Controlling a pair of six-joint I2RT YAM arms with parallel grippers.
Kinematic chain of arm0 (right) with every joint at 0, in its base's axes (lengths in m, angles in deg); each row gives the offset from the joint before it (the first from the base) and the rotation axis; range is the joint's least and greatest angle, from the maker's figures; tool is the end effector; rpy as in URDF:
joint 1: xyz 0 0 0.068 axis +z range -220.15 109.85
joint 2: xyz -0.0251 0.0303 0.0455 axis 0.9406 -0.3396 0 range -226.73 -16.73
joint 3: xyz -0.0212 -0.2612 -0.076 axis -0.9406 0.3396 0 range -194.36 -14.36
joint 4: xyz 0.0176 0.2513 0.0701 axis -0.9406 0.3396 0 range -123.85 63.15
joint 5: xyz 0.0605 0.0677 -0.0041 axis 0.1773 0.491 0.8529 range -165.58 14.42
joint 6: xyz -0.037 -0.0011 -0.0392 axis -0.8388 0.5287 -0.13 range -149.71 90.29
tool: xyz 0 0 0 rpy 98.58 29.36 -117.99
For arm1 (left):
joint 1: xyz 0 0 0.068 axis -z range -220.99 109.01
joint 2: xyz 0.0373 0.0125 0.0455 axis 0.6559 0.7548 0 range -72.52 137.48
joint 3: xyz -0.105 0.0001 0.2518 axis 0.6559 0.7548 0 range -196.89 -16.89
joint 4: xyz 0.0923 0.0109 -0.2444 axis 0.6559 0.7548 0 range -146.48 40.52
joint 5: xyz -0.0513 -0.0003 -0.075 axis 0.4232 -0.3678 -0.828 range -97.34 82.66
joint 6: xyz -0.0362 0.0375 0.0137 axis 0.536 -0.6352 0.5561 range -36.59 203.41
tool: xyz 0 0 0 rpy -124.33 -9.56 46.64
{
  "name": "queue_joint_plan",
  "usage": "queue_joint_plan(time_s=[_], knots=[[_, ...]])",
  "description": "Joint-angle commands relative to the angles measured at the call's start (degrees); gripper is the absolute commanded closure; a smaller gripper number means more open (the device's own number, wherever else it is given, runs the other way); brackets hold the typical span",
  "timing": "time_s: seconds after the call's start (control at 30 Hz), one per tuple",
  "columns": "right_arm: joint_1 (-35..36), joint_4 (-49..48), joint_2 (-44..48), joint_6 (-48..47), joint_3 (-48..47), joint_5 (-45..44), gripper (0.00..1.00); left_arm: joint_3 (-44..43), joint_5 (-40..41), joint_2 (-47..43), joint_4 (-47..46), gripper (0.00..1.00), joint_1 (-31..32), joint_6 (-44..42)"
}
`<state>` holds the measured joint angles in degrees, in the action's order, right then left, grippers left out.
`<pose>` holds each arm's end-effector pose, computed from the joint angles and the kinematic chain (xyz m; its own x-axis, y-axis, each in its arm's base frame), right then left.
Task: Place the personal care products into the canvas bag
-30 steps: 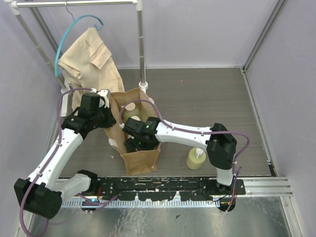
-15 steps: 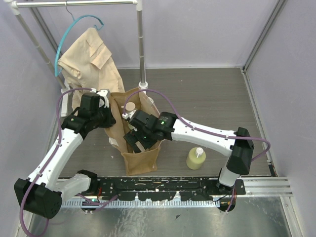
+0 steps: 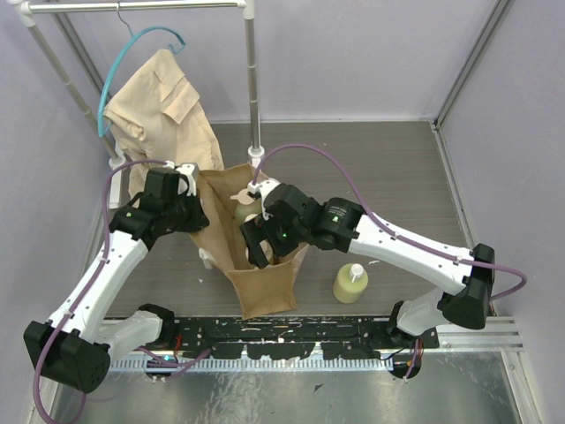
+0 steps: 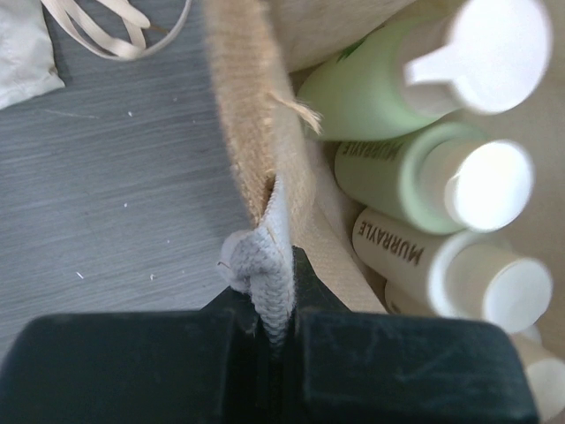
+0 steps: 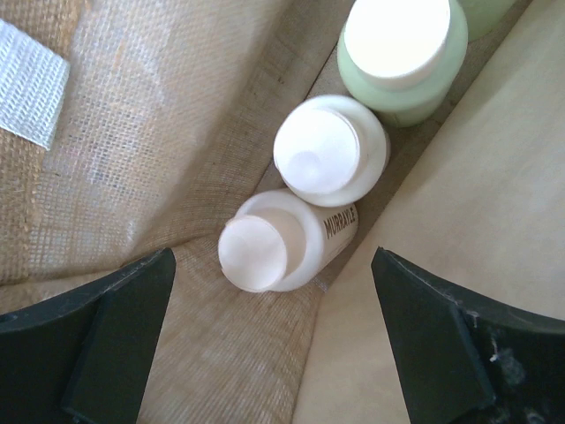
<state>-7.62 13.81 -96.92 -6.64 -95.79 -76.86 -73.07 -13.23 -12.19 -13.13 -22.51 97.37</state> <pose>0.1364 0.2606 0.3596 -0.6522 -0.4052 -0.6407 -0.6787 0.6887 0.2552 0.1998 -0.0706 0.3044 -0.7705 0.0046 -0.6375 0.2011 0.9507 -0.2362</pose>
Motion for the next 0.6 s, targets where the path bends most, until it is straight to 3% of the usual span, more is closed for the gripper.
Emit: queue_joint_plan(time_s=[0.0,0.27,0.57], knots=[[-0.03,0.84,4.21,-0.13,-0.91,-3.18,0.00,-1.04,1.80,-0.27,-0.50,1.00,-0.59,-0.83],[0.22,1.69,0.06,-1.03,-4.12,-7.70,0.00,-1.04,2.38,-0.20,-0.33,1.00,-0.64,-0.91],[0.46,14.38,9.58,4.62,-10.20,-25.34,0.00,-1.21,2.70,1.14,-2.12,1.00,-0.56,-0.53]])
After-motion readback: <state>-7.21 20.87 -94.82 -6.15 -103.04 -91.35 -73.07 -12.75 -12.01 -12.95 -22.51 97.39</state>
